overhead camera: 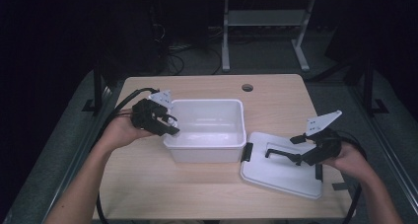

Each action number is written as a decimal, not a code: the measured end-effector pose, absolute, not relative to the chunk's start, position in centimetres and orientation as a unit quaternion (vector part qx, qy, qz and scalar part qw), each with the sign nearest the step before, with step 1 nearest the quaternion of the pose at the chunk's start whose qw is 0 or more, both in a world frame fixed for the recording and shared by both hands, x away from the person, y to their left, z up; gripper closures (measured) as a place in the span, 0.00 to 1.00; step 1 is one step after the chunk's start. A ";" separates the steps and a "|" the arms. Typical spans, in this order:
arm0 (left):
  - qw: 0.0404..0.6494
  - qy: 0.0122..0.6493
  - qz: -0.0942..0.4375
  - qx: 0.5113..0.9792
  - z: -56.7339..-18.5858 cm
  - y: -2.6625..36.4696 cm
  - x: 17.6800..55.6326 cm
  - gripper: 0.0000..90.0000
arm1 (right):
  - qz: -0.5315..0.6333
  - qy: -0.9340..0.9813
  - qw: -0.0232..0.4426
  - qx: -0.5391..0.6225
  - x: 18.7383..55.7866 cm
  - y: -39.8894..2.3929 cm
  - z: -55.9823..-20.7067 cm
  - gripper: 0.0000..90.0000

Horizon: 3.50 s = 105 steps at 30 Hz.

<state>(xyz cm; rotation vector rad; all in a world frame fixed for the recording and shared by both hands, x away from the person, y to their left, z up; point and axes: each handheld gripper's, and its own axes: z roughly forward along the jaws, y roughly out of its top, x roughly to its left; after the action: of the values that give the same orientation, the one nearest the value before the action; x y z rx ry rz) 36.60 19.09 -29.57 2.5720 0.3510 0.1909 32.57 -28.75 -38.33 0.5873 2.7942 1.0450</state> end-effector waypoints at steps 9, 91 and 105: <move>0.255 0.136 0.067 0.955 -31.0 18.9 36.9 0.67 | 0.344 0.917 0.051 0.194 32.6 -28.9 -38.4 0.37; 0.206 0.143 0.047 0.967 -35.5 17.5 37.7 0.66 | 0.343 0.917 0.041 0.198 32.6 -28.9 -39.4 0.36; 0.213 0.145 0.050 0.965 -35.1 17.8 37.5 0.68 | 0.343 0.918 0.043 0.197 32.7 -28.6 -39.4 0.36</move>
<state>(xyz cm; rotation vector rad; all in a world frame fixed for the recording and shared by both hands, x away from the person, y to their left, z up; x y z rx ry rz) 37.52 17.81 -35.14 2.6776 0.4032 0.1392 32.75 -28.62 -39.40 0.6020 2.8068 1.0478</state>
